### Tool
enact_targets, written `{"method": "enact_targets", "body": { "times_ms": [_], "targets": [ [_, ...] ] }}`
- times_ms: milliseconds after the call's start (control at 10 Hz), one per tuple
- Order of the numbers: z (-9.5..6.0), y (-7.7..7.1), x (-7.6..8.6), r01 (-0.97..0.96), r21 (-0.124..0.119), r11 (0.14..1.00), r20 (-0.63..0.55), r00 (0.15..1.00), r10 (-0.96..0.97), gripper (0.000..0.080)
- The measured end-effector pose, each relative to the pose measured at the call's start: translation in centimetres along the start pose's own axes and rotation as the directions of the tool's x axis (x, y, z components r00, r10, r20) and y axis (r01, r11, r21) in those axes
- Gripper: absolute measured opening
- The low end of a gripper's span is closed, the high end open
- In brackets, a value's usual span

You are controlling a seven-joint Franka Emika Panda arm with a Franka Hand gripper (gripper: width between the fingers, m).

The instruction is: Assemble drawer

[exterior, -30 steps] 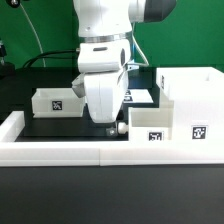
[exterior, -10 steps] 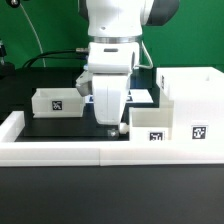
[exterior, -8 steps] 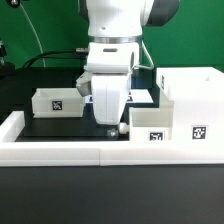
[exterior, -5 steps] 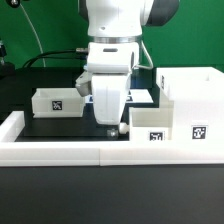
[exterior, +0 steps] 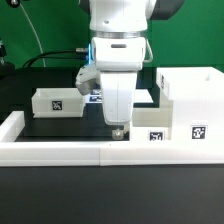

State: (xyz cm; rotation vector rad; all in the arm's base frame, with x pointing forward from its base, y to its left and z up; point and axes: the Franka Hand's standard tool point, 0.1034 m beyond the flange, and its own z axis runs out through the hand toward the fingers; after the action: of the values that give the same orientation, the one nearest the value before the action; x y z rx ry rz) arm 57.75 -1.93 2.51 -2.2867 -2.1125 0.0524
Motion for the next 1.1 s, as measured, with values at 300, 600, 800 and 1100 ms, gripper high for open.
{"method": "enact_targets", "body": {
  "times_ms": [300,600,800,1100],
  "targets": [
    [-0.02,-0.09,0.84,-0.032,0.000,0.999,0.032,0.999,0.032,0.0649],
    [0.04,-0.33,0.75,-0.040,-0.004,0.999,0.049,0.998,0.040,0.0649],
    [0.04,-0.32,0.73,-0.040,-0.004,0.999,0.049,0.998,0.040,0.0649],
    [0.12,-0.36,0.64,-0.040,-0.002,0.999,0.049,0.998,0.040,0.0649]
  ]
}}
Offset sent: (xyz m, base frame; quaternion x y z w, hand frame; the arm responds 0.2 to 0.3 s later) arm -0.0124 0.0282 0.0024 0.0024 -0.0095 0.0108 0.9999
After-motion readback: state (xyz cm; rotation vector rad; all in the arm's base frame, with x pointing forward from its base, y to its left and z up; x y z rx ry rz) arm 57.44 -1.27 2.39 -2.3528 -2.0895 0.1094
